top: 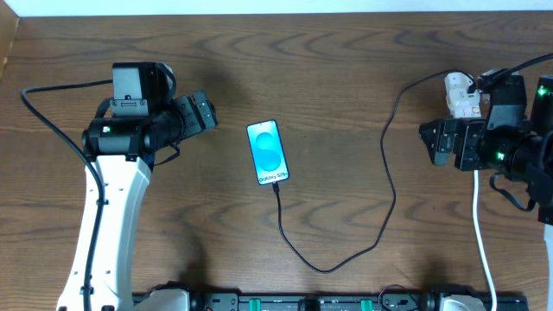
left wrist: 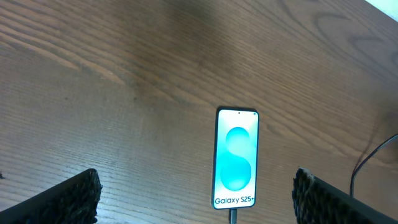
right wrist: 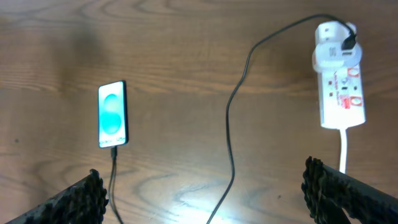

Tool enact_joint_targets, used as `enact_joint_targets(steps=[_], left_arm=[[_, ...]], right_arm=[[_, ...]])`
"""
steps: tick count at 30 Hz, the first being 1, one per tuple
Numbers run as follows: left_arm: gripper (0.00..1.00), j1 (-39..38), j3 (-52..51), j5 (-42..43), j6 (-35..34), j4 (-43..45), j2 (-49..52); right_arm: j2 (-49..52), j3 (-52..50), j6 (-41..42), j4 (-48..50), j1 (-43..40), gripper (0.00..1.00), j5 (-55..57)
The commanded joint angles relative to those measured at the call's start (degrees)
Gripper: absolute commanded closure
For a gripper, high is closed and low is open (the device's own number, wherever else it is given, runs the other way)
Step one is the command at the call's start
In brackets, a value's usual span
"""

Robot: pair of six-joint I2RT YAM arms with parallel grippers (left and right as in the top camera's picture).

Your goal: Plug charger to phone and switch on socket

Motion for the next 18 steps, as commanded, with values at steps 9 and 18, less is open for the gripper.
enact_joint_targets(steps=[9, 18], left_arm=[[0.02, 0.20, 0.26, -0.79, 0.55, -0.13, -0.26], [0.02, 0.20, 0.26, -0.79, 0.55, -0.13, -0.26]], right_arm=[[-8.92, -16.04, -9.57, 22.71, 2.47, 0.01, 3.13], [-29.92, -46.36, -16.83, 43.43, 4.70, 0.01, 3.13]])
